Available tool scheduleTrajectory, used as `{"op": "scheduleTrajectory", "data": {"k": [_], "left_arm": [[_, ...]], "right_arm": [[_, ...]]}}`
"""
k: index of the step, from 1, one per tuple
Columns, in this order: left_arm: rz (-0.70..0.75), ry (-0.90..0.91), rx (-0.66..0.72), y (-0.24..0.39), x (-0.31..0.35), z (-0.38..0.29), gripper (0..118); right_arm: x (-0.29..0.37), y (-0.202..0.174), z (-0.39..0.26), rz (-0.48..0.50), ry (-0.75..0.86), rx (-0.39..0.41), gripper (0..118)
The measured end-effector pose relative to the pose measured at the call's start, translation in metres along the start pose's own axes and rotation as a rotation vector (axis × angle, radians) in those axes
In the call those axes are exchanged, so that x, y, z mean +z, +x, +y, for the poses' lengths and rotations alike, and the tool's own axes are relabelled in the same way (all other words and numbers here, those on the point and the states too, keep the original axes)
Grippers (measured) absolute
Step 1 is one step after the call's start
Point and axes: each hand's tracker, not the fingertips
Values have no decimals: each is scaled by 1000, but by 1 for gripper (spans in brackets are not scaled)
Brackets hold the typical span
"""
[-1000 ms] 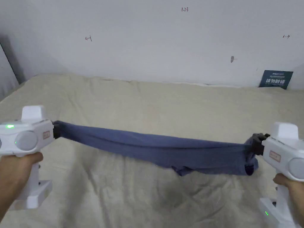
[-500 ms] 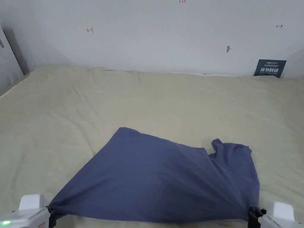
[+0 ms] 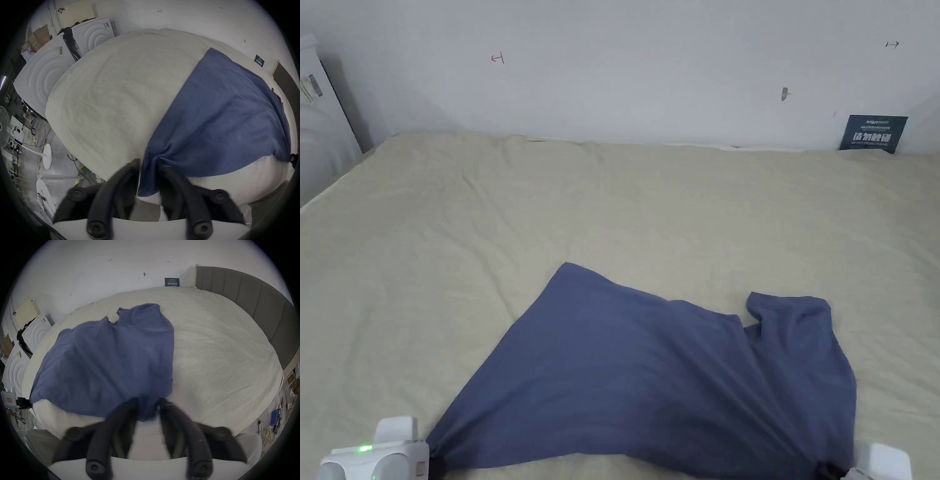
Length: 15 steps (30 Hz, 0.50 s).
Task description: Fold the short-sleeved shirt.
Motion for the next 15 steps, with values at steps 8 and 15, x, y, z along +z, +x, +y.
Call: {"op": "scheduleTrajectory", "data": {"k": [8,15], "left_arm": [[-203,366,92,15,107,50,111],[-249,743,36,58,190,86,111]], "right_arm": [[85,-26,68,10,364,75,102],[146,-56,102,-71,656,162,102]]}}
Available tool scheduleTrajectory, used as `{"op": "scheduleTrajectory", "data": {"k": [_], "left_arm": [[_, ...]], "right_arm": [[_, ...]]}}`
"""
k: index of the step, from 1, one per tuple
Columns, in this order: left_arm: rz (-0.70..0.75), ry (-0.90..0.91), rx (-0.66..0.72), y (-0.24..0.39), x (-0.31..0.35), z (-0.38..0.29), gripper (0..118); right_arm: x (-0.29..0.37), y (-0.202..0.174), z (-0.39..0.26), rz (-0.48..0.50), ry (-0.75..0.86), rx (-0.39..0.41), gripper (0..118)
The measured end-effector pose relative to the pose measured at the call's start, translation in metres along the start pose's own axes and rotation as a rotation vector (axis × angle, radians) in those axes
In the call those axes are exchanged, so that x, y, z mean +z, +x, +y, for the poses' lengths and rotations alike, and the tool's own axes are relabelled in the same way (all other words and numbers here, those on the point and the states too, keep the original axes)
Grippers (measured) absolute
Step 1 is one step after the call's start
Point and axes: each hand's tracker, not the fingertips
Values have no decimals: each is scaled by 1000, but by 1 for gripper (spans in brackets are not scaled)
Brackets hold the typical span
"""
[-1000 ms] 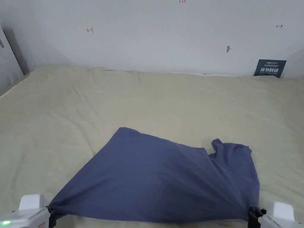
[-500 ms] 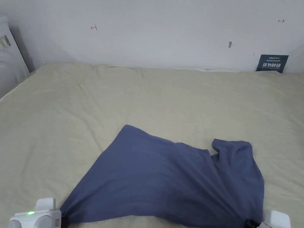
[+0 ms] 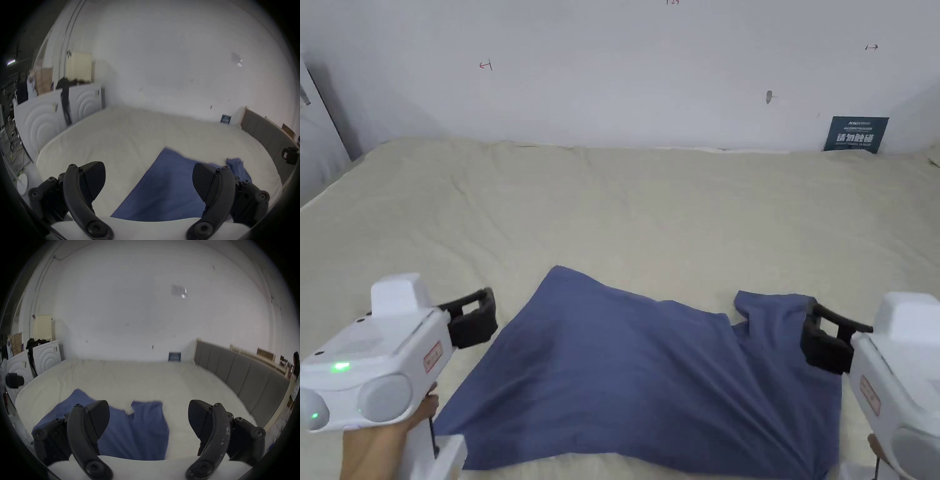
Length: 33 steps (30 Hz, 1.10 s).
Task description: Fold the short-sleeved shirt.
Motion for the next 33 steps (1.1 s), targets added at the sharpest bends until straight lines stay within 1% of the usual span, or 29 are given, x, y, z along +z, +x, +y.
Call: {"op": "scheduleTrajectory", "data": {"k": [2,3,4,5,6,7,8,10,14,16,19,21,23,25,26,28,29,30,31,32,33], "left_arm": [[-19,81,-25,15,3,8,108],[-20,113,-28,22,5,10,99],[-31,136,-33,28,6,10,88],[-49,154,-37,34,7,10,72],[-64,163,-44,38,6,11,32],[-72,162,-49,42,4,10,0],[-73,167,-42,46,3,9,1],[-123,117,-26,50,-7,7,0],[-112,51,-46,59,-39,8,0],[-142,-19,-49,61,-66,10,0],[-199,-146,-31,61,-123,14,0],[-232,-198,-32,60,-162,13,0],[-204,-269,-63,63,-203,14,0],[-199,-333,-65,62,-244,10,1],[-199,-362,-59,63,-264,9,2],[-182,-426,-103,64,-302,2,8],[-172,-461,-131,64,-322,-2,8],[-176,-509,-155,65,-341,-8,27],[-160,-519,-161,65,-355,-13,54],[-163,-567,-172,66,-372,-20,83],[-155,-605,-183,67,-385,-26,109]], "right_arm": [[6,-5,8,-21,49,12,100],[9,-7,10,-25,66,14,94],[10,-8,11,-23,84,18,83],[12,-10,12,-27,94,20,68],[13,-12,13,-37,99,26,35],[13,-13,13,-47,106,32,8],[12,-14,12,-55,111,31,1],[13,-11,13,-38,117,20,1],[6,-5,13,-50,110,14,1],[-3,-1,12,-52,102,3,1],[-17,5,11,-63,84,-3,1],[-31,10,8,-76,67,-4,1],[-45,14,5,-101,41,9,1],[-62,18,0,-112,18,16,1],[-71,20,-3,-118,2,18,1],[-87,23,-9,-129,-25,22,1],[-95,25,-13,-135,-38,20,1],[-102,28,-17,-142,-48,19,1],[-110,30,-20,-150,-60,19,1],[-116,30,-24,-158,-73,19,1],[-123,32,-28,-165,-87,19,1]]}}
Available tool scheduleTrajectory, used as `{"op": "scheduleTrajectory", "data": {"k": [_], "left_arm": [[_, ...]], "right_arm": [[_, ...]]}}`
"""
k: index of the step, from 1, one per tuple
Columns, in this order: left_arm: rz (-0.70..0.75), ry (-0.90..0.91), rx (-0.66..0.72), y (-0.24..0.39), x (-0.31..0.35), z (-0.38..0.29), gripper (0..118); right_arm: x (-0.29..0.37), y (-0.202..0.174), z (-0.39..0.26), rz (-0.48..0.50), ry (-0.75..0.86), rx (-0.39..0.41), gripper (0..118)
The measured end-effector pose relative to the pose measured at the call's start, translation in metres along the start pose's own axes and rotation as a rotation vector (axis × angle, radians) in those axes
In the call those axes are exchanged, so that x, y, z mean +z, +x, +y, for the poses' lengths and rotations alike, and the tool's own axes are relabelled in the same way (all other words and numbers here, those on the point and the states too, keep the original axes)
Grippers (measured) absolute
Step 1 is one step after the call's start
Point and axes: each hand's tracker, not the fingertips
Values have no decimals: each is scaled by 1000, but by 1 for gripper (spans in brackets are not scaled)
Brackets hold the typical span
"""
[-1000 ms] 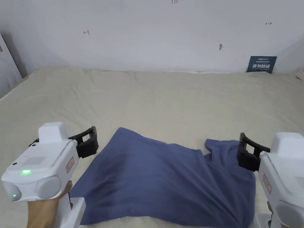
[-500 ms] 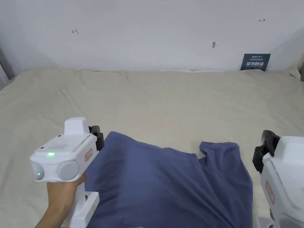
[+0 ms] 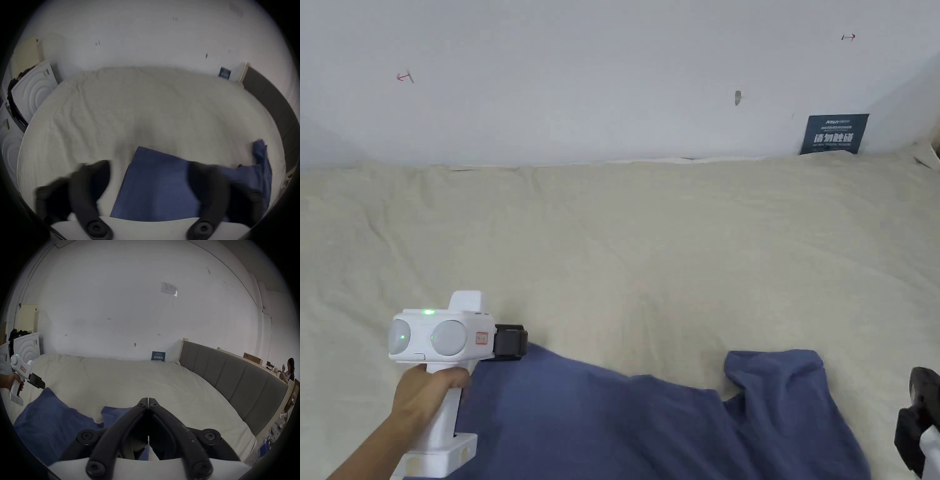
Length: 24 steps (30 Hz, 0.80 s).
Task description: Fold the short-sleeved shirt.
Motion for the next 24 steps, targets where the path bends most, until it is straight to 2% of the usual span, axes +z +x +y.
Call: {"op": "scheduleTrajectory", "data": {"k": [1,2,5,6,8,9,10,11,12,13,14,17,18,20,21,24], "left_arm": [[41,0,-4,2,-13,1,114],[65,-19,-12,3,-24,2,112],[76,-89,-28,4,-52,2,101],[71,-121,-36,4,-60,1,94],[4,-110,11,3,-61,-2,83],[46,-77,27,5,-54,-3,75],[23,-57,31,6,-49,-4,60],[0,-44,16,7,-45,-5,43],[12,-41,3,11,-42,-5,19],[43,-29,-28,17,-34,-7,3],[29,-35,-40,20,-30,-7,3],[31,25,-20,25,-3,-6,3],[19,63,-11,26,11,-6,3],[8,96,-27,27,34,-5,3],[4,108,-42,27,47,-5,3],[-9,148,-57,28,80,-5,3]], "right_arm": [[-7,1,-3,-9,-18,2,1],[-14,2,-6,-22,-34,9,1],[-29,2,-18,-40,-69,20,1],[-34,3,-21,-43,-89,17,1],[-38,3,-28,-43,-111,13,2],[-40,4,-30,-43,-124,14,2],[-44,4,-33,-39,-142,11,2],[-46,5,-36,-25,-170,1,2],[-50,6,-38,-7,-198,-23,3],[-55,7,-39,6,-230,-48,5],[-62,8,-41,22,-261,-70,12],[-82,11,-47,73,-365,-118,53],[-90,11,-50,74,-388,-133,75],[-104,9,-58,58,-429,-137,105],[-114,7,-61,63,-461,-126,114],[-137,1,-76,72,-544,-112,113]]}}
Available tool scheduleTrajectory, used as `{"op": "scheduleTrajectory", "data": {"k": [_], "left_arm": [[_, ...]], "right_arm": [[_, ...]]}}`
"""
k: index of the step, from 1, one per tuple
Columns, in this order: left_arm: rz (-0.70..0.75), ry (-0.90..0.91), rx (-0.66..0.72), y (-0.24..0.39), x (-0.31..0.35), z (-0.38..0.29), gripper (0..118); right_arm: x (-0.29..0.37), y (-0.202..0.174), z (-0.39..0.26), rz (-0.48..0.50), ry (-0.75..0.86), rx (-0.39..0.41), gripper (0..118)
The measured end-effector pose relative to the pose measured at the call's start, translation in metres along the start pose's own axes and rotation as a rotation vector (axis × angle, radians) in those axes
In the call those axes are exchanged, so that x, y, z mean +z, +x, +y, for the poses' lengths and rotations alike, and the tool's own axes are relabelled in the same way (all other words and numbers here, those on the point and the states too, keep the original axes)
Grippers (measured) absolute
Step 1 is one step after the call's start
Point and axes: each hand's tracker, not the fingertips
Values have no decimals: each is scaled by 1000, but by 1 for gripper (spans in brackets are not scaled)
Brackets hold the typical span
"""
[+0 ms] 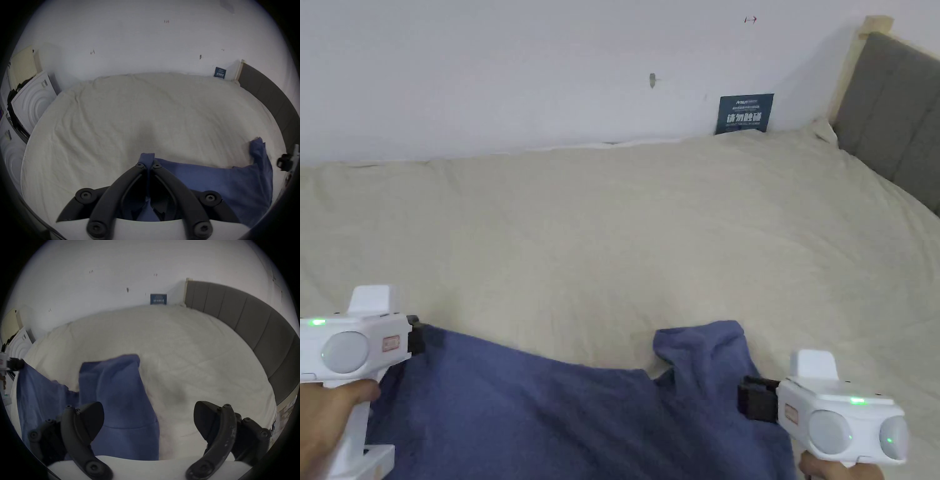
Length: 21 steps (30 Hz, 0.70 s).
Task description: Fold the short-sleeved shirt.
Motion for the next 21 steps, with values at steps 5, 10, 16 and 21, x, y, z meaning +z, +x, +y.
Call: {"op": "scheduleTrajectory", "data": {"k": [5,10,16,21], "left_arm": [[-9,35,-17,-3,31,3,3],[9,34,-6,-8,45,-6,3],[19,61,69,-21,72,-19,3],[52,134,122,-38,107,-19,3]], "right_arm": [[-45,-8,-8,-1,-132,14,103],[-35,-22,-19,23,-98,96,16],[21,-26,-10,3,45,115,6],[94,-27,33,34,250,182,6]]}}
